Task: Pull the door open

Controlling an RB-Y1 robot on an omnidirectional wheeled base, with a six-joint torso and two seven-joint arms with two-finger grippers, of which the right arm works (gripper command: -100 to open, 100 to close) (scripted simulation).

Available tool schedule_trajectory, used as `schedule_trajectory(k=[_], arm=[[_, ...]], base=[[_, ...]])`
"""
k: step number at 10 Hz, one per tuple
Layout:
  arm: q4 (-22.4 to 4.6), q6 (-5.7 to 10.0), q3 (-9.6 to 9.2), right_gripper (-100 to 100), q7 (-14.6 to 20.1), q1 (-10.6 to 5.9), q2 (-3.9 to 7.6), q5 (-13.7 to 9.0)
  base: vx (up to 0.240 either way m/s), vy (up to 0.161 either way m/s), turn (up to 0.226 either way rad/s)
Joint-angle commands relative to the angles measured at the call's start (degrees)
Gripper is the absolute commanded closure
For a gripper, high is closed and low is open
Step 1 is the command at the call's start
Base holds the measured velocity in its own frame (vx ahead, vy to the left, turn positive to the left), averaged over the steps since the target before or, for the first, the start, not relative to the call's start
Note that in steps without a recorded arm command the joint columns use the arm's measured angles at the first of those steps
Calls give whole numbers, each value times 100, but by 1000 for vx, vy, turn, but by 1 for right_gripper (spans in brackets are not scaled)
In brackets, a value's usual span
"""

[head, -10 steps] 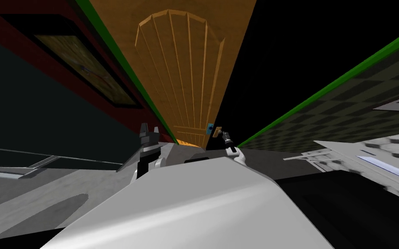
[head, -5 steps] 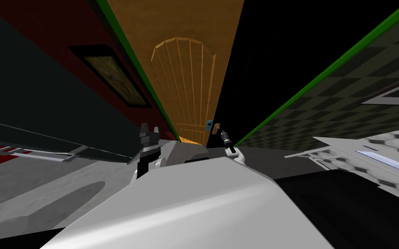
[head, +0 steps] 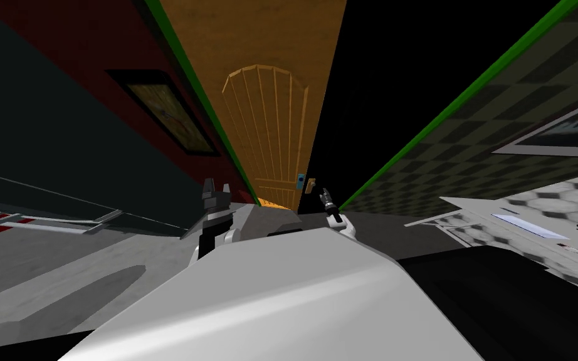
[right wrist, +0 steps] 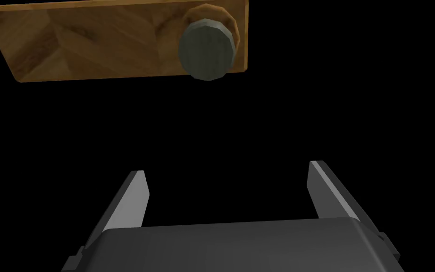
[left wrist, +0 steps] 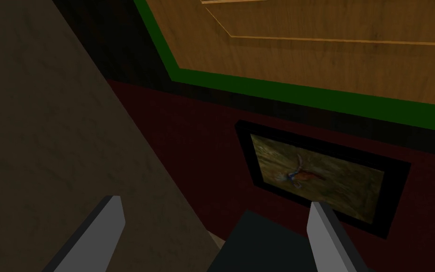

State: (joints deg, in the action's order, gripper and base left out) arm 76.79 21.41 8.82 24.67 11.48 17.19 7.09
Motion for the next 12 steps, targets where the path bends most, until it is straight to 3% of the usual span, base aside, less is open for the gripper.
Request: schedule_trajectory(k=[1, 5, 6, 7, 12], arm=[[-102, -8, 61, -100, -41, -57, 9, -18], [-126, 19, -33, -100, -96, -287, -87, -8], [-179, 26, -1, -100, -85, -270, -51, -16], [-179, 26, -1, 100, -85, -270, -51, -16], [-179, 26, -1, 100, -85, -270, -51, -16]], base=[[167, -133, 18], [216, 24, 88], [99, 56, 14], [-7, -9, -18], [-20, -8, 8]])
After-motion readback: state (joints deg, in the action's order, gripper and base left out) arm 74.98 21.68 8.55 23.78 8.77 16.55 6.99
